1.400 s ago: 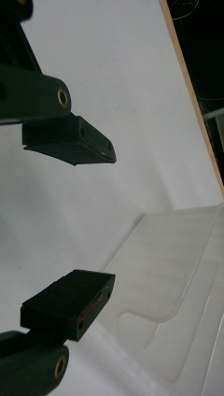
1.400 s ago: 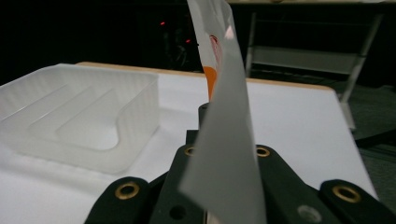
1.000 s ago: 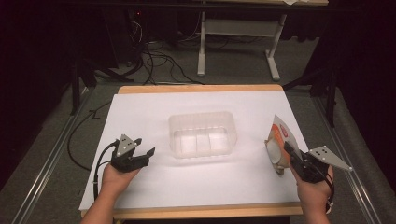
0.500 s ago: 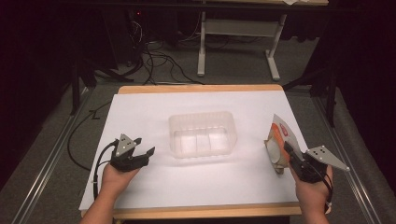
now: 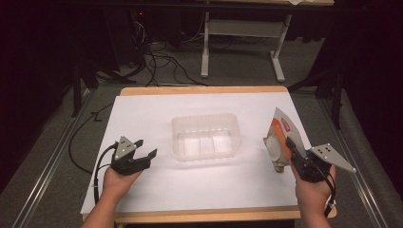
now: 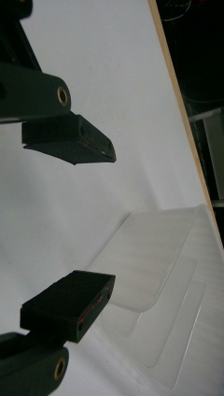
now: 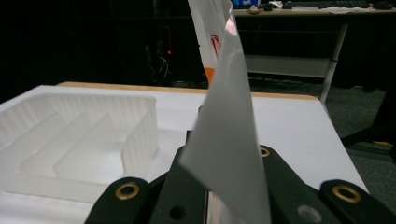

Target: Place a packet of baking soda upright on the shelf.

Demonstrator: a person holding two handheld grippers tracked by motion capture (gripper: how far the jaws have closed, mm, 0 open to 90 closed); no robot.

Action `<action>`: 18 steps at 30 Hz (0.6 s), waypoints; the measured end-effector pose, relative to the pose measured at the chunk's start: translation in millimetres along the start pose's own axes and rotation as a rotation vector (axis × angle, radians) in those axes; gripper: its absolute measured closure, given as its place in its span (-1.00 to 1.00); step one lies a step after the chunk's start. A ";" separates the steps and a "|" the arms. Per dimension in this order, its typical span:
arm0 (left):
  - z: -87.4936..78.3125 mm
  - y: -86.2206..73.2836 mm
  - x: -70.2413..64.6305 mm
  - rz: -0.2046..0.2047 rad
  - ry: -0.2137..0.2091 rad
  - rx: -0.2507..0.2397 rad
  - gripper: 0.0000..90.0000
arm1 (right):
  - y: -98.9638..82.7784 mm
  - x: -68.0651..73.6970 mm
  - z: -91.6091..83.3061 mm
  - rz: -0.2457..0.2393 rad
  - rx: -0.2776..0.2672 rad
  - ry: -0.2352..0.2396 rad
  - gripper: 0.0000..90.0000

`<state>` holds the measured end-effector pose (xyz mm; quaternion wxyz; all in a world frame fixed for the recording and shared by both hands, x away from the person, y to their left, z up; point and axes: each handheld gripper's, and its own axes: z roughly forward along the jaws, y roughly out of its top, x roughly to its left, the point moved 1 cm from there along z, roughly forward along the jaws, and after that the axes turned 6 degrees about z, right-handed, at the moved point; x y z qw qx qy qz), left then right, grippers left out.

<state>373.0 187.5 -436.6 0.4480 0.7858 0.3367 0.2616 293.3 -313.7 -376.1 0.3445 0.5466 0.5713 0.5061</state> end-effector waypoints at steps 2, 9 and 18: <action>0.6 -0.3 0.4 -0.003 -0.006 0.000 -0.22 | 3.5 2.4 2.0 0.009 -0.005 0.009 1.00; 0.7 0.4 -0.9 0.006 -0.016 -0.006 -0.23 | 19.3 16.6 10.0 0.015 -0.022 0.034 1.00; -1.5 1.1 1.0 0.004 -0.022 -0.020 -0.23 | 42.1 39.5 20.6 0.009 -0.051 0.072 1.00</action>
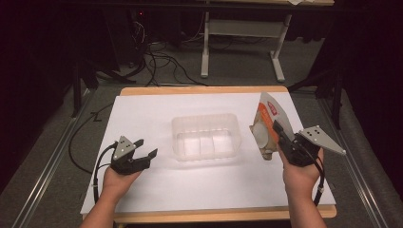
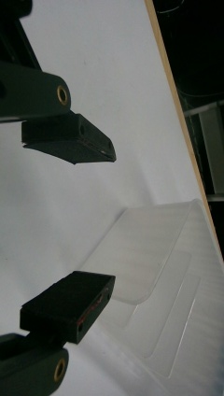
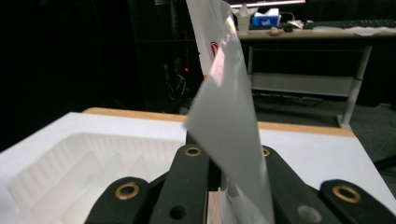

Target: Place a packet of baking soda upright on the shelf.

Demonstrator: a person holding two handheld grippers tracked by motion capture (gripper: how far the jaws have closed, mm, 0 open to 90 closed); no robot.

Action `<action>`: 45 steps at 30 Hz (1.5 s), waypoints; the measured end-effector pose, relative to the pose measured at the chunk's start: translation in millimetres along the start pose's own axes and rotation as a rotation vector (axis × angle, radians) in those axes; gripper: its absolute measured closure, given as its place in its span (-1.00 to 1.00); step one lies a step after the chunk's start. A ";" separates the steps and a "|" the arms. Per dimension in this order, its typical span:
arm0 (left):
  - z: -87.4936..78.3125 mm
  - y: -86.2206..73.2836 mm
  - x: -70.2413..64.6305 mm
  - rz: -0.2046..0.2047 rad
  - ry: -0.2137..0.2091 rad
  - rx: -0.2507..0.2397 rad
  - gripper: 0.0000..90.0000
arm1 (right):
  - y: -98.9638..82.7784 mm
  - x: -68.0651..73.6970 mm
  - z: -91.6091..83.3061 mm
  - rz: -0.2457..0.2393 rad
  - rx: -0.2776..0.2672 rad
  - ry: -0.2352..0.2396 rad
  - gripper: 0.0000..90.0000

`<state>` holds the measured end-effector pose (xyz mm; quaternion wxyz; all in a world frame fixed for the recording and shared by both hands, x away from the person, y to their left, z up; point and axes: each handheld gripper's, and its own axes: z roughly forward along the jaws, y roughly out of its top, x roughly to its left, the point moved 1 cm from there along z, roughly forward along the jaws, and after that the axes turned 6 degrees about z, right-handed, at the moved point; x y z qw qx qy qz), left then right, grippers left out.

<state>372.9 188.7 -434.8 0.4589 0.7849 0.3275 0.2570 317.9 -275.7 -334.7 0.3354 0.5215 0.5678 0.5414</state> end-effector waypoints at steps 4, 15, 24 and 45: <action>-0.3 0.0 -0.2 -0.001 -0.002 -0.002 -0.23 | 13.5 11.4 3.9 -0.010 -0.021 0.026 1.00; -1.1 -1.0 2.1 -0.014 0.001 -0.004 -0.23 | 33.3 41.5 17.4 -0.009 -0.044 0.083 1.00; -1.1 -1.3 2.6 -0.020 0.000 -0.011 -0.23 | 31.1 74.3 42.2 0.006 -0.031 0.139 1.00; -1.9 -0.4 3.5 -0.008 -0.008 -0.014 -0.23 | 13.6 110.2 86.1 -0.015 0.023 0.150 1.00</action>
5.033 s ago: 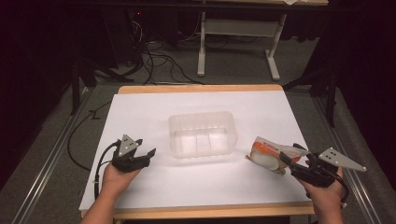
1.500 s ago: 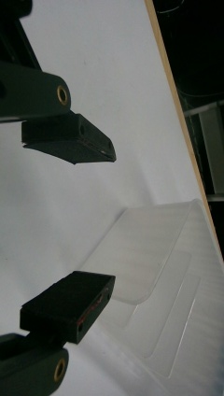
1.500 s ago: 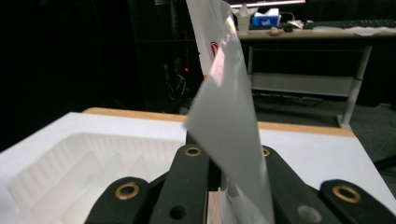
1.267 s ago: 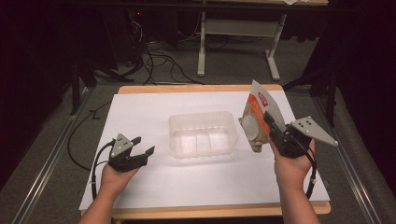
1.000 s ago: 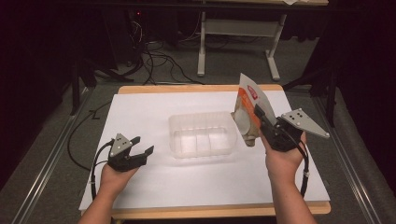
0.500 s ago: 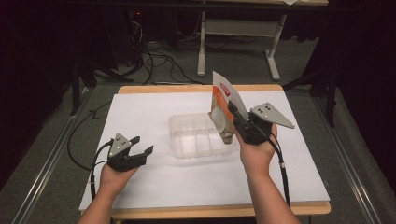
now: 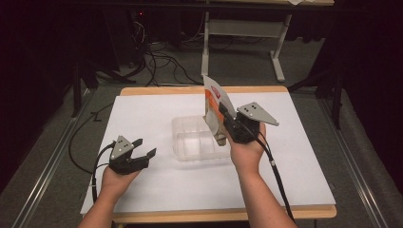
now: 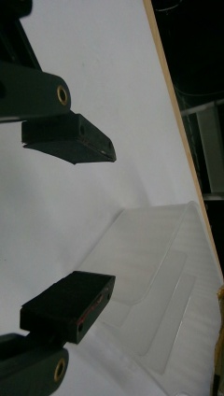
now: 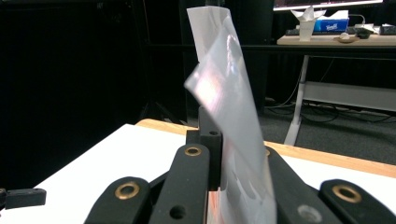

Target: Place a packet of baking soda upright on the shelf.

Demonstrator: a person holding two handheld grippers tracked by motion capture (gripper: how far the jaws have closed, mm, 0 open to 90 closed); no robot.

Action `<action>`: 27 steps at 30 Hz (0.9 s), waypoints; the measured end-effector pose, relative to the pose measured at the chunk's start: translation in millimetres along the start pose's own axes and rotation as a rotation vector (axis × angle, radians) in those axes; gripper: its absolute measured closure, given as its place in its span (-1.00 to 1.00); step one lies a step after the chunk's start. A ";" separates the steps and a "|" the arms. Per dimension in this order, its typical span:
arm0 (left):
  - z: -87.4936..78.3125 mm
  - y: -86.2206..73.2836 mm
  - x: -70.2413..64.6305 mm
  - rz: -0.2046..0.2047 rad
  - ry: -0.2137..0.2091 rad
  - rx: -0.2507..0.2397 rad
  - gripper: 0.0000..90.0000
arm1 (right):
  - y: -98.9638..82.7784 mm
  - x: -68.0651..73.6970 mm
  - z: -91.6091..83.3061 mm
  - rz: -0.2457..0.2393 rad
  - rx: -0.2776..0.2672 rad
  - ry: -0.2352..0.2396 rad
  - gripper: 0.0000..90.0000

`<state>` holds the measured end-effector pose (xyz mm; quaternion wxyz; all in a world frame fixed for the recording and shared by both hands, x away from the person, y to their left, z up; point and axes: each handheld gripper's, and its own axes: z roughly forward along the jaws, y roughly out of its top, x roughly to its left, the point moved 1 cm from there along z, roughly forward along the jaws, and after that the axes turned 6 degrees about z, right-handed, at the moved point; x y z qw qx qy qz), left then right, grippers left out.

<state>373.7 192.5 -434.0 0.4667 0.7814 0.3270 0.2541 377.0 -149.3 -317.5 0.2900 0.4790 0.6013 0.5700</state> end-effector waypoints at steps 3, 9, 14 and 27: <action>-0.5 0.0 -0.6 0.000 -0.005 0.002 -0.23 | -3.8 1.1 6.1 0.000 0.013 -0.005 1.00; 0.1 0.5 -0.9 0.003 -0.005 0.001 -0.23 | -10.1 6.0 15.3 -0.012 0.030 -0.010 1.00; -1.2 -0.1 0.0 0.003 -0.005 0.003 -0.23 | -13.9 6.1 20.2 -0.001 0.038 -0.013 1.00; -1.5 -0.1 0.2 0.000 -0.004 -0.001 -0.23 | -23.0 6.9 32.3 0.001 0.058 -0.032 1.00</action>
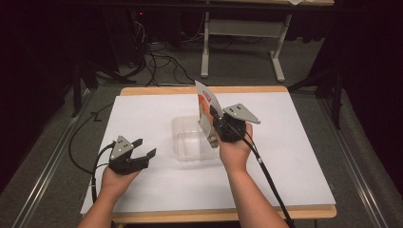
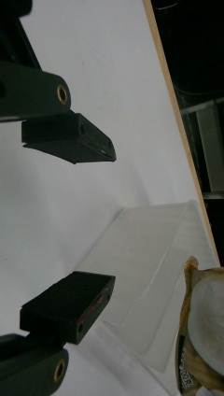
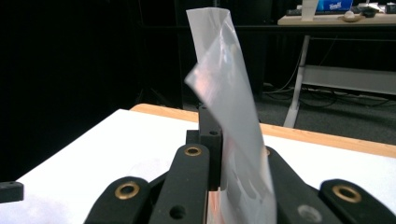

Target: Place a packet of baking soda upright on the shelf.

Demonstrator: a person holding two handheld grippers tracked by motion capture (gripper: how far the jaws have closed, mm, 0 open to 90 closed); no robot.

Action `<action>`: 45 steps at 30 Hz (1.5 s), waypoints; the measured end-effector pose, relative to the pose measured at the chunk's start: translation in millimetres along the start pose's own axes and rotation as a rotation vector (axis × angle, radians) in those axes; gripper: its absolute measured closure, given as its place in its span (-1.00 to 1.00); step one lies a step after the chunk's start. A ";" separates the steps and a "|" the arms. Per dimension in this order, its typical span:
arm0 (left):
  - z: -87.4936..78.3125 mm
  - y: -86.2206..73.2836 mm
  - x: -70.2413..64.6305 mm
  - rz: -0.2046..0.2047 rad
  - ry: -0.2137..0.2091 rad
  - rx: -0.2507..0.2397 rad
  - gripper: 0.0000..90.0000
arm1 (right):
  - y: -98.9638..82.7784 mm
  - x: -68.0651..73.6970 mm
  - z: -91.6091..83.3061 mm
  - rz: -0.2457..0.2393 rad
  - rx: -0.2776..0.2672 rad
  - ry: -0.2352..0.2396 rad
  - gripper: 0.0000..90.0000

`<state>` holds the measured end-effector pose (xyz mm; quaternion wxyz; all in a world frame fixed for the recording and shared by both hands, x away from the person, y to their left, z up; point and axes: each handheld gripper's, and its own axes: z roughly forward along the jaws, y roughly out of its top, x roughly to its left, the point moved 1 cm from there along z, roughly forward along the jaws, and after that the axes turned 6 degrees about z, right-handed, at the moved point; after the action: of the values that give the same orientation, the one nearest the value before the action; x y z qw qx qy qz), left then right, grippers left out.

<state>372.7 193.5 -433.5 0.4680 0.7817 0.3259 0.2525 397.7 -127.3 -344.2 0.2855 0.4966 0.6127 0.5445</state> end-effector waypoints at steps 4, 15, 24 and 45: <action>-0.4 0.5 0.3 0.002 0.001 -0.004 -0.23 | -3.4 1.8 4.0 0.001 0.010 -0.004 1.00; -0.3 0.0 -0.3 0.000 -0.001 -0.005 -0.23 | -11.1 4.6 14.0 -0.015 0.026 -0.006 1.00; 0.6 -0.2 -0.9 0.007 -0.006 0.004 -0.23 | -17.7 5.7 17.6 -0.021 0.031 0.007 1.00; 1.3 -0.5 -1.3 0.007 -0.009 0.006 -0.24 | -31.6 5.2 21.2 -0.031 0.043 0.033 1.00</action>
<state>372.6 192.0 -434.6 0.4660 0.7854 0.3218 0.2499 405.4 -111.7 -378.4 0.2731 0.4839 0.6366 0.5348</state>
